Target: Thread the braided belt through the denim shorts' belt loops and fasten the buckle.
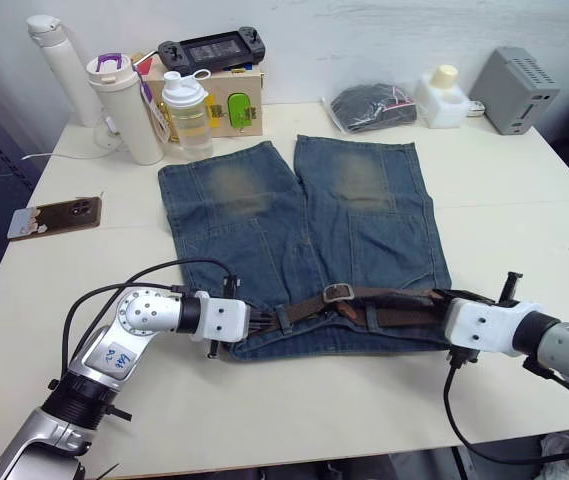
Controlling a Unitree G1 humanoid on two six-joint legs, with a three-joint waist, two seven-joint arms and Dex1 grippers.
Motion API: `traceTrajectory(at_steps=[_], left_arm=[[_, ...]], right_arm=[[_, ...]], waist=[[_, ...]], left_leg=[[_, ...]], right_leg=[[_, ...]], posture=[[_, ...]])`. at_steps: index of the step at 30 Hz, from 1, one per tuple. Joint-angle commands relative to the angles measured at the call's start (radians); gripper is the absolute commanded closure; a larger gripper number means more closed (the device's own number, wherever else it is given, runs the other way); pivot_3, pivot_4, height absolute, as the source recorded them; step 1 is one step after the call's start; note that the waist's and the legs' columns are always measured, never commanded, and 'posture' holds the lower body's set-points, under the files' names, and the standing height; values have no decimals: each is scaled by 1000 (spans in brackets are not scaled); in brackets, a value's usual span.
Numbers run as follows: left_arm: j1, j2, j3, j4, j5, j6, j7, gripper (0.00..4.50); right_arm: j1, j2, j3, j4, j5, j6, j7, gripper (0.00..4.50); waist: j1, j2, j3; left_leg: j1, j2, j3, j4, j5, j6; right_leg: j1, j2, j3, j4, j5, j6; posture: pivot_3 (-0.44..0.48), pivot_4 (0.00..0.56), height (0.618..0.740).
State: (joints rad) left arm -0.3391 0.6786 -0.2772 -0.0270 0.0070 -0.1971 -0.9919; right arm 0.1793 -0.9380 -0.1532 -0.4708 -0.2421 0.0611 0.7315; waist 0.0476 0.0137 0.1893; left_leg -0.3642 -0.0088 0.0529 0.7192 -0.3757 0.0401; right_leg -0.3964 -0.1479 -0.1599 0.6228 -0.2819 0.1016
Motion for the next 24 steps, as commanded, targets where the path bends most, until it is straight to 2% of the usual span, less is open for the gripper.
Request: traceTrajectory(at_steps=[1,5,12,13,14,16,18,19,22,24], left_arm=[[34,23,-11,29,47,14,-1,4084],[52,54,8,19,48,10,-1,4084],[73,56,70,2,19,46,65,4165],[73,48,93,-12,-16,79,73,4165],[72,41,123,-33,-62,122,80,3920],[76,37,159,-66,-120,180,78,3442],[95,48,190,-109,-177,227,59,2476],[107,54,207,-134,-208,251,47,2267],[127,64,241,-192,-264,313,29,987],[127,62,261,-218,-289,350,33,987]], right_arm=[[-8,6,45,-19,-65,31,-4,4500],[-22,17,120,-13,-114,129,19,4500],[-55,68,130,-52,-86,281,34,1518],[-54,68,110,-61,-68,295,41,1152],[-52,69,72,-77,-28,305,56,629],[-50,67,21,-98,24,317,76,10],[-46,59,-28,-150,120,283,131,0],[-45,63,-46,-185,176,271,159,0],[-23,66,-67,-245,273,256,209,0],[-13,62,-57,-270,301,254,219,0]], waist=[[0,0,0],[-1,0,0],[-6,-1,-2],[-6,-2,-2],[-6,-2,-2],[-2,-2,-2],[0,-2,-2],[-1,-2,-1],[-4,-1,0],[-4,-1,1]], left_leg=[[0,0,0,0,0,0],[1,0,0,0,0,0],[6,3,0,-2,-2,-3],[7,3,0,-2,-2,-3],[7,3,0,-2,-2,-3],[6,3,0,-2,-2,-3],[6,3,0,-2,-2,-3],[6,3,0,-2,-2,-3],[5,4,-1,-3,-2,-3],[5,4,-1,-3,-2,-3]], right_leg=[[0,0,0,0,0,0],[0,0,0,0,0,0],[4,0,0,-2,-1,-2],[4,0,0,-2,-1,-2],[4,0,0,-2,-2,-2],[4,0,0,-2,-2,-2],[4,0,0,-2,-2,-2],[4,0,0,-2,-2,-2],[3,1,0,-2,-2,-2],[4,0,0,-2,-2,-2]], posture=[[0,150,687],[0,150,687],[0,150,687],[0,150,687],[0,150,687],[0,150,687],[0,150,687],[0,150,687],[0,150,687],[0,150,687]])
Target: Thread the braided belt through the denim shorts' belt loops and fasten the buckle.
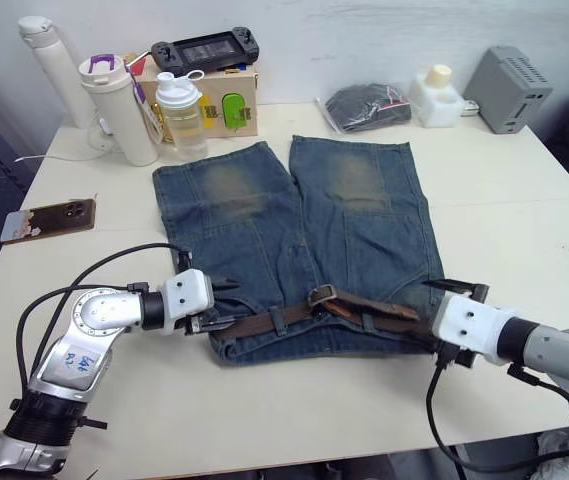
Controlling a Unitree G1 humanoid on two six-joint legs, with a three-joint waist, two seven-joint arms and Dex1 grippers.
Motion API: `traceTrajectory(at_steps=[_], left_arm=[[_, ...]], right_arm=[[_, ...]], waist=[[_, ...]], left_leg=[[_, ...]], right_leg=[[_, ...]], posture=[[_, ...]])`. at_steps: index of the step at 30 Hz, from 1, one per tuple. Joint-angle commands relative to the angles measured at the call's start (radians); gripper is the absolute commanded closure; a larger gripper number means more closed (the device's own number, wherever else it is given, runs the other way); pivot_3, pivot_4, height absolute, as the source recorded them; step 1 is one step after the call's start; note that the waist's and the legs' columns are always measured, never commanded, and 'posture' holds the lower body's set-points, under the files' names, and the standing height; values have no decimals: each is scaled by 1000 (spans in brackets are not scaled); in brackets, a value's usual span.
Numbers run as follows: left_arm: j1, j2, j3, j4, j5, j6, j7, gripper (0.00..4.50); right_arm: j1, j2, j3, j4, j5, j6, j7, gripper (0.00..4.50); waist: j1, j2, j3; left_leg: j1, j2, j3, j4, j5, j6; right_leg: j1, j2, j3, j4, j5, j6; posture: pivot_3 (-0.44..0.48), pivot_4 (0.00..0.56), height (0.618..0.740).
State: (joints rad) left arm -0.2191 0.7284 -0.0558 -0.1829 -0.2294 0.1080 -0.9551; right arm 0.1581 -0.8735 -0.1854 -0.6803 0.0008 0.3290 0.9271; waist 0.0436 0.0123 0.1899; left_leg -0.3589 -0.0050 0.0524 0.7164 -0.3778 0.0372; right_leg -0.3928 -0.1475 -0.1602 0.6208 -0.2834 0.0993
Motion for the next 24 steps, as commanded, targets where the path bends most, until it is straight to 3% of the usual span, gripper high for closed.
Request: traceTrajectory(at_steps=[1,4,10,17,20,24], left_arm=[[4,5,53,-75,-69,65,6,987],[2,-9,72,-107,-96,108,27,987],[30,-15,66,-149,-80,114,44,987],[38,-14,65,-157,-72,110,57,987],[35,-11,60,-153,-66,102,53,954],[35,-9,54,-151,-56,88,46,954]], right_arm=[[-4,9,6,-75,54,-10,5,0],[-24,42,89,-102,8,-11,-53,0],[22,71,222,-3,-314,-185,-271,0],[106,147,278,43,-575,-289,-479,0],[115,181,296,67,-623,-292,-504,802],[111,218,316,91,-657,-293,-515,2645]], waist=[[0,0,0],[0,-1,1],[4,-1,1],[3,-1,1],[1,-1,1],[0,-1,1]], left_leg=[[0,0,0,0,0,0],[0,0,0,0,0,0],[0,-1,1,0,0,-1],[0,0,2,0,0,-2],[1,0,1,0,-1,-3],[1,0,1,0,-1,-3]], right_leg=[[0,0,0,0,0,0],[0,0,0,-1,0,0],[0,0,0,0,0,0],[-1,0,1,0,-1,0],[-1,1,1,0,-2,0],[-1,1,2,0,-2,0]], posture=[[0,150,687],[0,150,687],[0,150,687],[0,150,687],[0,150,687],[0,150,687]])
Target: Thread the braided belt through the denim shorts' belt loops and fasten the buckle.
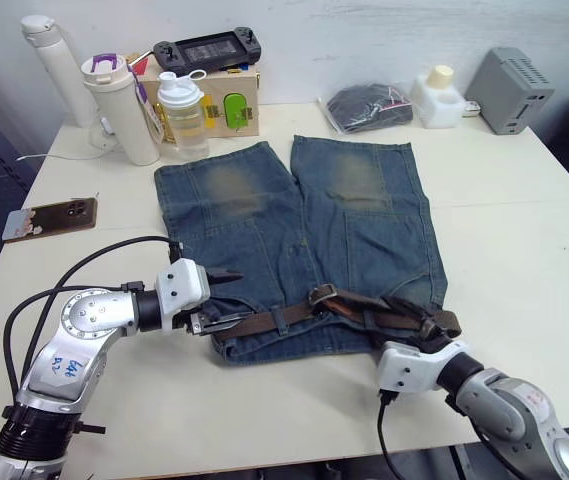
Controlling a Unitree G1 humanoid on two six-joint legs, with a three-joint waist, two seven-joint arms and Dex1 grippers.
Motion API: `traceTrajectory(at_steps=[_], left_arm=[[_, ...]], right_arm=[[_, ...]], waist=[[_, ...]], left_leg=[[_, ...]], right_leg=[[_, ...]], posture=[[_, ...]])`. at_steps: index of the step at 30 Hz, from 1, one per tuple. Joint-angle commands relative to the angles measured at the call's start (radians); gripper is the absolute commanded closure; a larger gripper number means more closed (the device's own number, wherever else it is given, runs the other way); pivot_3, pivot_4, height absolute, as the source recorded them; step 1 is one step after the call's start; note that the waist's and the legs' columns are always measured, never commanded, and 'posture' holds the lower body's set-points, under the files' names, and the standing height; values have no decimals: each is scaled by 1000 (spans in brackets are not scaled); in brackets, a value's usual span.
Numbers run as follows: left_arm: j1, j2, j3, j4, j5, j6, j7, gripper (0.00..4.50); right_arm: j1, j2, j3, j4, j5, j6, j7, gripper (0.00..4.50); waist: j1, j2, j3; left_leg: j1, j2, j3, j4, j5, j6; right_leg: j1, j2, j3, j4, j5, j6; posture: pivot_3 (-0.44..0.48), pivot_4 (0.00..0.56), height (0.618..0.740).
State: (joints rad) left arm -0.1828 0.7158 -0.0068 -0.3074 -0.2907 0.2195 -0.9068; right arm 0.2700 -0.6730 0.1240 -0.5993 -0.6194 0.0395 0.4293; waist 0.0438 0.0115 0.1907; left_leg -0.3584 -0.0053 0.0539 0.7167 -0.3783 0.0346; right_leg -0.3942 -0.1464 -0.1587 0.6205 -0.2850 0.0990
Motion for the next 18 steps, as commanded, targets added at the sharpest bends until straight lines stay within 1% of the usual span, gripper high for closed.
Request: traceTrajectory(at_steps=[1,3,4,7,10,12,13,15,18], left_arm=[[0,4,6,-30,6,-26,-4,954],[3,4,10,-39,1,-27,-6,954],[4,5,13,-43,-2,-28,-6,954],[8,12,26,-46,-6,-24,-6,954],[8,15,45,-46,-21,16,8,954],[8,8,68,-65,-70,59,8,485],[19,13,68,-83,-70,61,5,285],[50,30,51,-105,-26,23,-4,79],[88,36,32,-135,25,-37,0,79]], right_arm=[[-2,27,17,16,-40,3,-10,3153],[-3,46,34,29,-41,14,4,4119],[-5,53,42,34,-41,17,11,4488],[-21,72,63,36,-39,16,28,4488],[-43,90,85,38,-45,15,37,4488],[-50,96,97,44,-51,16,40,4500],[-51,98,103,47,-55,16,41,4500],[-51,101,109,51,-60,16,42,4500],[-52,100,109,59,-60,13,41,4500]], waist=[[0,0,0],[-1,0,0],[-2,0,0],[-9,0,0],[-18,0,0],[-23,0,0],[-24,0,0],[-25,0,0],[-27,0,0]], left_leg=[[0,0,0,0,0,0],[0,0,0,0,0,0],[0,0,0,0,0,0],[0,0,0,0,0,0],[0,0,-1,0,0,0],[0,1,-1,-1,0,0],[0,1,-1,-1,0,-1],[0,2,-1,-2,-1,-1],[0,2,0,-2,-1,-2]], right_leg=[[0,0,0,0,0,0],[0,0,0,0,0,0],[0,0,0,0,0,0],[0,0,0,0,0,0],[0,0,0,1,0,-1],[0,0,0,1,-1,-1],[-1,1,0,2,-1,-1],[-1,1,0,3,-1,-1],[-1,1,0,2,-1,-1]], posture=[[0,150,687],[0,150,687],[0,150,687],[0,150,687],[0,150,687],[0,150,687],[0,150,687],[0,150,687],[0,150,687]])
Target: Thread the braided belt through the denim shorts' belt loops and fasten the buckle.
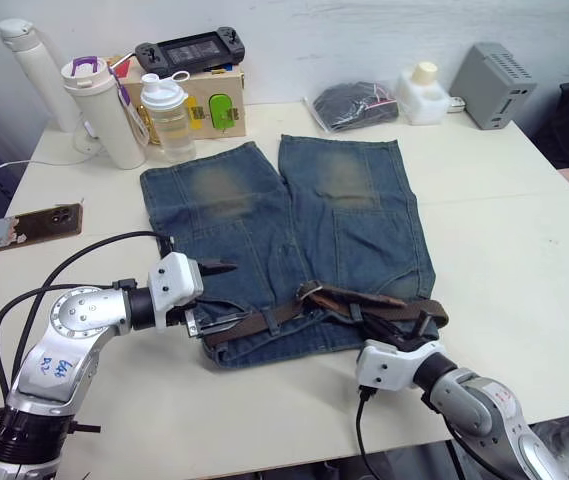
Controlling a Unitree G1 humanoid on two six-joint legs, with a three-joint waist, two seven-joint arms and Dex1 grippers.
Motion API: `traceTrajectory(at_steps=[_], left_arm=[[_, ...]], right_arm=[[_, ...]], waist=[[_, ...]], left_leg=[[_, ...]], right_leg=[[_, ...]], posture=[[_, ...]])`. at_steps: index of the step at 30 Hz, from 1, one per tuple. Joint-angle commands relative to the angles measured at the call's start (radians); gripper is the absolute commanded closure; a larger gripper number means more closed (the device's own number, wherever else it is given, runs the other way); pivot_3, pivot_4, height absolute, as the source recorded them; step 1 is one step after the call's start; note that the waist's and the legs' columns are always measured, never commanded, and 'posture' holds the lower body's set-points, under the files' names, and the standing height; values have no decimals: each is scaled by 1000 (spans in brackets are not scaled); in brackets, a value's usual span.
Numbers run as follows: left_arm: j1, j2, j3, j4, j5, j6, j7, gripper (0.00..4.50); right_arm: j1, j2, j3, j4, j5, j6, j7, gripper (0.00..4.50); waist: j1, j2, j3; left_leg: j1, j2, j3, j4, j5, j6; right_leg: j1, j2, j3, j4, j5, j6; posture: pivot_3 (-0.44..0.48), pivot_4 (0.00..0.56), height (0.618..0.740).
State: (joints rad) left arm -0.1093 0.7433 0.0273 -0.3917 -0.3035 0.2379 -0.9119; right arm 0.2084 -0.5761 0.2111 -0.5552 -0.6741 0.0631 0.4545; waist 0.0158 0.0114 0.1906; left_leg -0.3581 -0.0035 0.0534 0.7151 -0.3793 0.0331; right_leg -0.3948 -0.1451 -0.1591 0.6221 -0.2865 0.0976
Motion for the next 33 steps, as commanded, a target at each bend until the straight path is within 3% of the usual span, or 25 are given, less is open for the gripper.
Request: traceTrajectory(at_steps=[1,11,21,27,33], left_arm=[[21,10,-12,-56,66,-81,14,79],[106,21,-64,-37,355,-300,132,79],[177,69,-18,6,434,-296,160,79],[215,105,64,163,520,-349,292,79],[277,76,57,113,499,-456,351,79]], right_arm=[[8,3,22,15,-5,-11,15,4500],[9,11,28,4,-7,-7,19,4500],[-14,18,43,10,-12,-13,21,4500],[-7,27,34,22,-45,6,-2,4500],[-2,36,36,20,-63,16,-9,4500]], waist=[[3,0,0],[2,0,0],[1,0,0],[4,0,-1],[6,1,-1]], left_leg=[[0,0,0,0,0,0],[1,1,1,0,-1,-1],[2,2,1,0,-2,-1],[3,3,1,0,-3,-2],[4,3,1,0,-3,-2]], right_leg=[[0,0,0,0,0,0],[0,0,0,-1,-1,-1],[-1,0,0,0,-2,-2],[-1,0,0,2,-4,-4],[-1,-1,1,4,-5,-4]], posture=[[0,150,687],[0,150,687],[0,150,687],[0,150,687],[0,150,687]])
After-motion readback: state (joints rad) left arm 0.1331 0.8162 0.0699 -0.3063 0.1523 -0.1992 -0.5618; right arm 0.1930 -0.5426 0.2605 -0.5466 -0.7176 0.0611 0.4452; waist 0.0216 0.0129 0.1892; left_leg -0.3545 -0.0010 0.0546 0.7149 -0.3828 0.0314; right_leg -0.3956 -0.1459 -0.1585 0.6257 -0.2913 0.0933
